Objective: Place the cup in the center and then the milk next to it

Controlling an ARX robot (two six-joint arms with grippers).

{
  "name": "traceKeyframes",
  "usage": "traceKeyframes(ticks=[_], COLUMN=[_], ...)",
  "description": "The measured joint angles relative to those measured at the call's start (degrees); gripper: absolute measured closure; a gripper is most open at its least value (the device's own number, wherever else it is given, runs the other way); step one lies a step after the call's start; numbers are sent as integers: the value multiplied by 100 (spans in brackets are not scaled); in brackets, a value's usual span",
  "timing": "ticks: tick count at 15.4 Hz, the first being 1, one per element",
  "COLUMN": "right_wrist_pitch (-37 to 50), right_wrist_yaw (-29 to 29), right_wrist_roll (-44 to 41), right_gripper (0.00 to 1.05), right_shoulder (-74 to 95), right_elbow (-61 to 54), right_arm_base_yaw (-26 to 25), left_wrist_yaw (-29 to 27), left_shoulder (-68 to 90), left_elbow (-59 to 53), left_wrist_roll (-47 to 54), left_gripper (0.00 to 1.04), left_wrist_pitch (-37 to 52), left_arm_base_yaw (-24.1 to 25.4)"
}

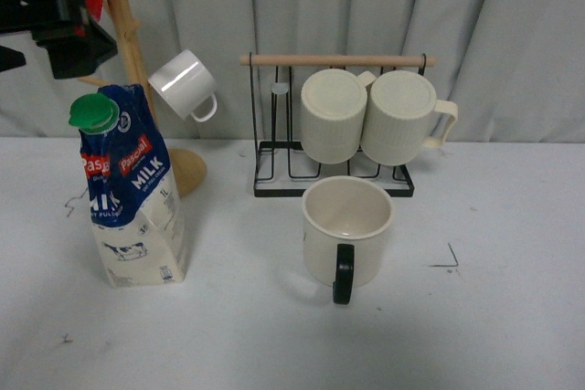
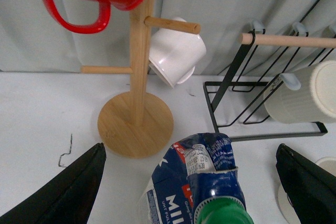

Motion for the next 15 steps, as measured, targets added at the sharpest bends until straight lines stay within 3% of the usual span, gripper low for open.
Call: traceKeyframes(ticks=[8, 9, 10, 12, 13, 15], right_wrist_pitch=[0, 0, 0, -2, 0, 0], right_wrist_yaw=[0, 0, 0, 0, 0, 0], right_wrist_roll=[0, 0, 0, 0, 0, 0], right_gripper=[6, 6, 6, 6, 6, 6], right_shoulder=[0, 0, 0, 0, 0, 0], right_elbow=[0, 0, 0, 0, 0, 0], right_arm_base_yaw=[0, 0, 0, 0, 0, 0], left_wrist_yaw=[-393, -433, -428, -409, -380, -424], left_shoulder=[1357, 1390, 1392, 1377, 1222, 1115], left_elbow=[59, -39, -94, -96, -96, -79], left_wrist_roll=[96, 111, 138, 144, 146, 190], left_gripper=[7, 17, 33, 49, 88, 103], left_wrist_pitch=[94, 37, 0, 0, -87, -229], left_arm_base_yaw=[-306, -348, -380, -407, -409, -487])
